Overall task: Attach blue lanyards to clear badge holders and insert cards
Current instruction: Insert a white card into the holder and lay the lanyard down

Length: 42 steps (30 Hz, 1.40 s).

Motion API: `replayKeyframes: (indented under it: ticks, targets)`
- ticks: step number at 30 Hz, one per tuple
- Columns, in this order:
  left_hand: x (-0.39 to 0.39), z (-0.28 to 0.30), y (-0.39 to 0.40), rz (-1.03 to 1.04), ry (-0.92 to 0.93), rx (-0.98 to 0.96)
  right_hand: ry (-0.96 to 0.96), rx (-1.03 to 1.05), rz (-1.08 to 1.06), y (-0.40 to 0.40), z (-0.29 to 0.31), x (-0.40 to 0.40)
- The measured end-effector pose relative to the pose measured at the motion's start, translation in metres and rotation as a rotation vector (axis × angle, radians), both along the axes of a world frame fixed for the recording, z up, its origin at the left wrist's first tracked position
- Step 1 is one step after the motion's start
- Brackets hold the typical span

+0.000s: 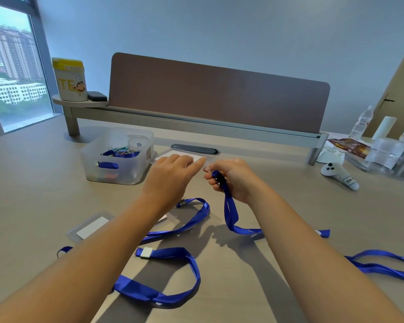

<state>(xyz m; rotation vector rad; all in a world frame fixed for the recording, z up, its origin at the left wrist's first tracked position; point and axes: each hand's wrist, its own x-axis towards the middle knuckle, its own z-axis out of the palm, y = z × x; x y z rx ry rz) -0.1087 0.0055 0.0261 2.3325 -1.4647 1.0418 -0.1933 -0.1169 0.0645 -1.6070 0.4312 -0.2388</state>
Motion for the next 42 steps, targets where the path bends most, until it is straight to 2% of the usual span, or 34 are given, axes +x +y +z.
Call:
replayKeyframes:
  ticks: [3,8,11,14,23,26,33,38,42]
  targets:
    - [-0.003,0.001,-0.001,-0.032,0.121,-0.078,-0.042,-0.005,-0.006,0.002,0.000,0.003]
    - [-0.008,0.012,-0.005,-0.123,0.803,-0.178,-0.090,-0.188,-0.011,0.003,-0.002,0.007]
    - [-0.007,0.018,-0.007,-0.225,0.996,-0.334,-0.102,-0.312,-0.006,0.004,-0.003,0.008]
    - [-0.004,0.023,-0.009,-0.170,0.991,-0.397,-0.095,-0.437,0.000,0.006,-0.003,0.011]
    - [0.000,0.033,-0.015,-0.037,0.957,-0.296,-0.112,-0.573,-0.003,0.010,-0.004,0.009]
    - [-0.001,0.034,-0.014,-0.049,0.922,-0.272,-0.126,-0.596,-0.005,0.011,-0.006,0.008]
    - [-0.002,0.027,-0.014,-0.103,0.862,-0.378,-0.195,-0.591,-0.049,0.013,-0.009,0.012]
    - [0.001,0.023,-0.012,-0.160,0.906,-0.418,-0.227,-0.602,-0.070,0.018,-0.012,0.017]
    - [0.004,0.022,-0.010,-0.238,1.028,-0.488,-0.257,-0.580,-0.051,0.017,-0.013,0.021]
